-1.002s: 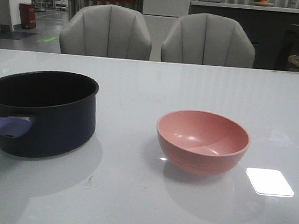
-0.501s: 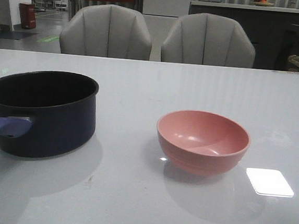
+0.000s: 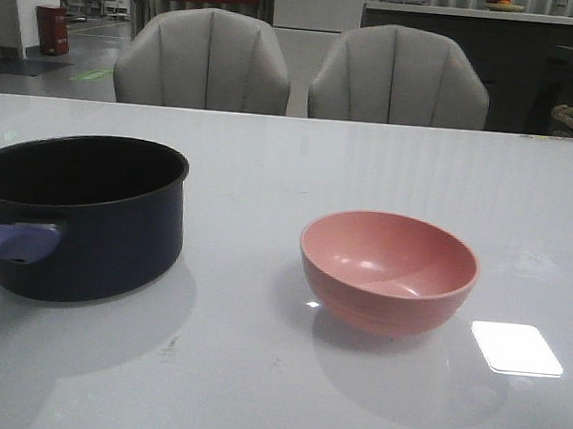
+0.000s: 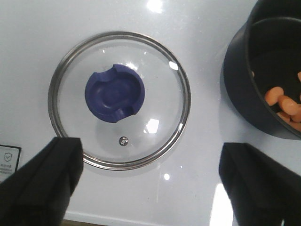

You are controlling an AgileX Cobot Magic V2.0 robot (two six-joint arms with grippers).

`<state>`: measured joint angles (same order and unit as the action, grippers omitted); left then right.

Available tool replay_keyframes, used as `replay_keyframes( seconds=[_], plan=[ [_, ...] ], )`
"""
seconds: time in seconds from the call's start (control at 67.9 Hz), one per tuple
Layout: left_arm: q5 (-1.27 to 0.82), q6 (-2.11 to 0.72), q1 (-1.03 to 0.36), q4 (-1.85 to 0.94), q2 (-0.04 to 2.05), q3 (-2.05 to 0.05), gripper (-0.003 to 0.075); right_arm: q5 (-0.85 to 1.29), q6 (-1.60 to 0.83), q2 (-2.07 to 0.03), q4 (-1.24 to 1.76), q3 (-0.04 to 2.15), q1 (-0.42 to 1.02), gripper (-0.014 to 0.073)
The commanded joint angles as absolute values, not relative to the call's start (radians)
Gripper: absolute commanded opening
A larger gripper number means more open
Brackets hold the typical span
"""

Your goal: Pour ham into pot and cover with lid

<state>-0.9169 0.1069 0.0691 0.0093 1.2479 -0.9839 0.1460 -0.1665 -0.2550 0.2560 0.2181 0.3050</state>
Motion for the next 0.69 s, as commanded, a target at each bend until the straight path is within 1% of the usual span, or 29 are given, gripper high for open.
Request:
replay_keyframes(
  seconds=[0.0,0.118,0.251,0.442,0.678],
  plan=[
    [-0.920,0.033,0.127,-0.082,1.310,-1.058,0.0625,0.074,-0.171,-0.261,0.251,0.247,0.298,0.0144],
    [-0.959,0.019,0.155,-0.084,1.401,-1.089,0.0625,0.074,-0.171,-0.261,0.251,0.247,0.298,0.0144],
    [-0.972,0.012,0.155,-0.078,1.497,-1.103,0.0625,0.074,-0.171,-0.261,0.251,0.247,0.298,0.0144],
    [-0.953,0.012,0.155,0.006,1.559,-1.103,0.0625,0.074,-0.171,-0.261,0.251,0.247,0.298,0.0144],
    [-0.923,0.012,0.155,0.000,1.628,-1.130,0.0625,0.074,-0.171,-0.261,0.251,0.247,0.298,0.0144]
  ],
)
